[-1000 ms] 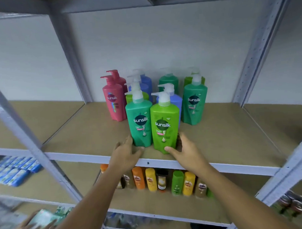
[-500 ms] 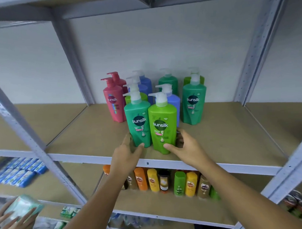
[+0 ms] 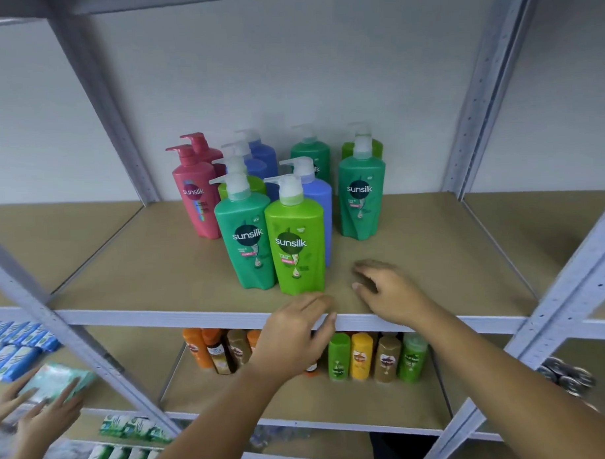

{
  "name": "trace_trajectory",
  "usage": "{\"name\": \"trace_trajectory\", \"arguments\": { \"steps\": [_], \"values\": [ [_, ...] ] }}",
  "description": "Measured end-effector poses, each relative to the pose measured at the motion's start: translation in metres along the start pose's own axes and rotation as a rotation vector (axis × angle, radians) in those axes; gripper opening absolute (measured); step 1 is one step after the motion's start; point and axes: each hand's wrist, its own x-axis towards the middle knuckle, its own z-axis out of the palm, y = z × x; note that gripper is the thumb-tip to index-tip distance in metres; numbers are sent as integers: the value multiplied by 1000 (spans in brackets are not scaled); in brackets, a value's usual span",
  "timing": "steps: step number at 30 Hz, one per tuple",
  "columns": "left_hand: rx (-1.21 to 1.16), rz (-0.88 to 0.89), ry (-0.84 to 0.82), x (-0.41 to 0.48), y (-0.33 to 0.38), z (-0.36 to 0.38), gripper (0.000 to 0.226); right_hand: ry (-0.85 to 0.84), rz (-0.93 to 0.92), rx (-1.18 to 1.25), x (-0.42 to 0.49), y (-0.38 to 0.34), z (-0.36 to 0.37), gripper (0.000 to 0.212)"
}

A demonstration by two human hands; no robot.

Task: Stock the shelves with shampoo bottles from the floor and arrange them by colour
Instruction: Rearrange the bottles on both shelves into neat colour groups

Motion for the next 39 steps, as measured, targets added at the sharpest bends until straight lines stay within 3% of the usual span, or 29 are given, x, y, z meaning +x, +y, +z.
{"name": "trace_trajectory", "arguments": {
  "steps": [2, 5, 11, 15, 23, 27, 34, 39],
  "values": [
    [-3, 52, -80, 12, 8, 14, 28, -61, -6, -131, -3, 10, -6, 57],
    [64, 92, -206, 33, 16, 34, 37, -100, 27, -207, -6, 26, -18, 54],
    [85, -66, -382, 71, 23, 51, 49, -176, 49, -206, -3, 51, -33, 57],
    [158, -166, -459, 94, 23, 62, 55, -129, 46, -142, 5, 55, -37, 52],
    [203, -253, -463, 119, 23, 73, 55, 134, 180, 349, 54, 42, -57, 56],
    [220, -250, -416, 118, 21, 75, 56, 145, 179, 578, 91, 32, -61, 59],
    [226, -257, -360, 114, 18, 77, 70, 140, 170, 590, 129, 41, -50, 68],
    [225, -239, -319, 113, 19, 81, 65, 120, 111, 586, 150, 36, -35, 79]
  ]
}}
